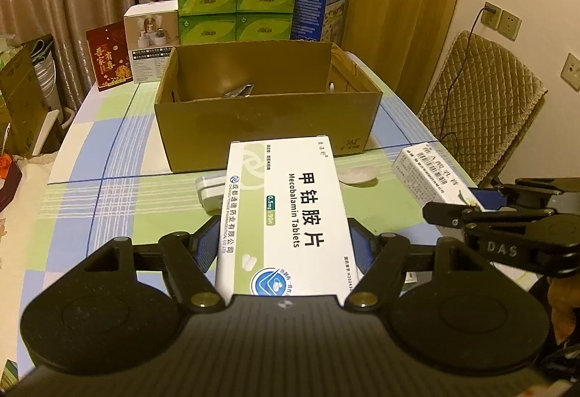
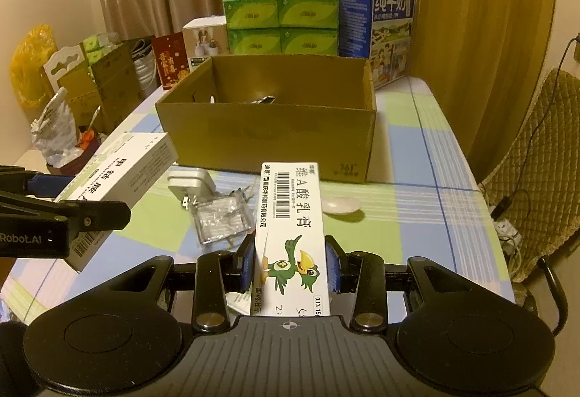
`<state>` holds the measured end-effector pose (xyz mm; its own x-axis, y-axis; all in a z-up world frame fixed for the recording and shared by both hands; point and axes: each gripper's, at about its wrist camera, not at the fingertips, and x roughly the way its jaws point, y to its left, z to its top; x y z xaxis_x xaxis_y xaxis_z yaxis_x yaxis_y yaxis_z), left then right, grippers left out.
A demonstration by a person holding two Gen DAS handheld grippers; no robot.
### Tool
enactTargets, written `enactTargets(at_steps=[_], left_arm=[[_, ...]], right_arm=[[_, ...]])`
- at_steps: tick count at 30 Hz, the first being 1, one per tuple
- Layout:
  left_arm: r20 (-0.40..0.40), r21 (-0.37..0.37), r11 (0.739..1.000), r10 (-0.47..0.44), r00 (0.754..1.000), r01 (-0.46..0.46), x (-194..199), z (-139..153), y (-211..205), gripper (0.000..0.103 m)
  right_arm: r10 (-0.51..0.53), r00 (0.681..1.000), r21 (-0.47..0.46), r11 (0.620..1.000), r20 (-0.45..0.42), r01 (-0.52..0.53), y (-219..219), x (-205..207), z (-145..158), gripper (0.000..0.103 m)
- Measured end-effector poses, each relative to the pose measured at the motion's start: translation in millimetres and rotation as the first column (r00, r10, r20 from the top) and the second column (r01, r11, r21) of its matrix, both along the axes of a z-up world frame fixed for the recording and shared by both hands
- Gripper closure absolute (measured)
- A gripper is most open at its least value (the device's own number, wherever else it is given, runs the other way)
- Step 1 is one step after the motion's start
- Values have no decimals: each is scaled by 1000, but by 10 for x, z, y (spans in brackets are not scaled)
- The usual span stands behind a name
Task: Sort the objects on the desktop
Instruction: 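Carry the ointment box with the right gripper into the cardboard box while the left releases the Mecobalamin box there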
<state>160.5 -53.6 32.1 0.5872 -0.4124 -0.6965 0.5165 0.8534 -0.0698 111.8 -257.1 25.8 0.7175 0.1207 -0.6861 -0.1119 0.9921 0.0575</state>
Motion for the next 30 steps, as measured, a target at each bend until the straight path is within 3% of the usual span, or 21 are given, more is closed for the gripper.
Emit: enactTargets(at_steps=[7, 16, 23, 30], left_arm=[[22, 27, 1000, 10, 1000, -10, 360, 97, -1, 36], [41, 29, 999, 15, 999, -16, 1194, 253, -110, 36], [37, 11, 1000, -10, 999, 9, 1906, 260, -445, 36], [16, -20, 999, -34, 999, 34, 2407, 77, -852, 35]], right_arm=[[7, 1000, 8, 1000, 20, -7, -73, 377, 170, 67], [24, 999, 16, 1000, 26, -25, -140, 1239, 333, 67], [27, 1000, 48, 999, -2, -26, -247, 2002, 310, 67], [0, 1000, 70, 998, -28, 2, -381, 2602, 165, 67]])
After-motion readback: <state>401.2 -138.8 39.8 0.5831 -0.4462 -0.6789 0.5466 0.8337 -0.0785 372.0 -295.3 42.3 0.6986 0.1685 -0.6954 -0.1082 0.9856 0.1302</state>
